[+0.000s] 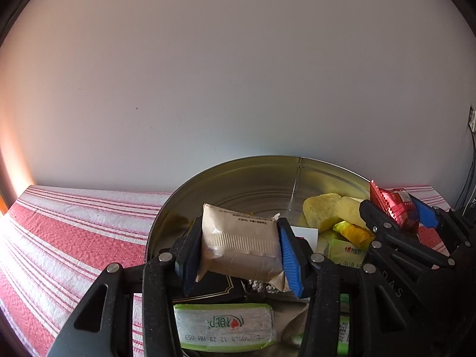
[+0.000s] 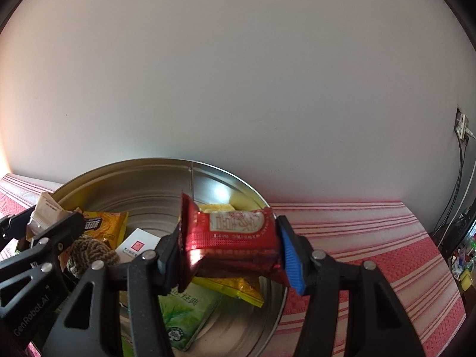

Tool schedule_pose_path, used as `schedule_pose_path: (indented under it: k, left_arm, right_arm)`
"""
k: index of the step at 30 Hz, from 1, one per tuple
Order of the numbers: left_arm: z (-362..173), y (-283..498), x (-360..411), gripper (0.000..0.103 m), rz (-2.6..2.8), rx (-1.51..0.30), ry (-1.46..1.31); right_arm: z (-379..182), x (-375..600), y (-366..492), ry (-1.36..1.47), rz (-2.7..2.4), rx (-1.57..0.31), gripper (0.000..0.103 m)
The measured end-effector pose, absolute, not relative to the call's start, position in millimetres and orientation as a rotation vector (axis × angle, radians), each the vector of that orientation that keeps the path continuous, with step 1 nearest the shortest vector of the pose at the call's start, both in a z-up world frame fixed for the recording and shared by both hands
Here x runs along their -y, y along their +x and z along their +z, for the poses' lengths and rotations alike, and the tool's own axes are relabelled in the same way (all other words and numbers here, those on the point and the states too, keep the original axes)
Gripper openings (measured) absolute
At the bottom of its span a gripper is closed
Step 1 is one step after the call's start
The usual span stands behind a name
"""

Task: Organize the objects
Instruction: 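Carry the cream pastry and red packet over the tin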

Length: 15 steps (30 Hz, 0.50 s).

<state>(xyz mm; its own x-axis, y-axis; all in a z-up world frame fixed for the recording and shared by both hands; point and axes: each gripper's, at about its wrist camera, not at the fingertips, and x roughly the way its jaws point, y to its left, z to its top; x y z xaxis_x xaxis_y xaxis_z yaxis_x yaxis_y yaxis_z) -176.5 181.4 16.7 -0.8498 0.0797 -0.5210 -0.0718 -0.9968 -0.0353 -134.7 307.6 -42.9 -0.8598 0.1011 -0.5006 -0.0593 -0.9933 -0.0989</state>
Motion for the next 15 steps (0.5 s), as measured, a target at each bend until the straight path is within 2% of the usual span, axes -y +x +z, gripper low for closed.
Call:
schedule_pose_path:
  k: [15]
  left_arm:
    - [7,-176,-197,0.05,2.995,-0.039,-0.883]
  right_arm:
    - [-50,-309,-140,-0.859,2.97,0.139,0.057]
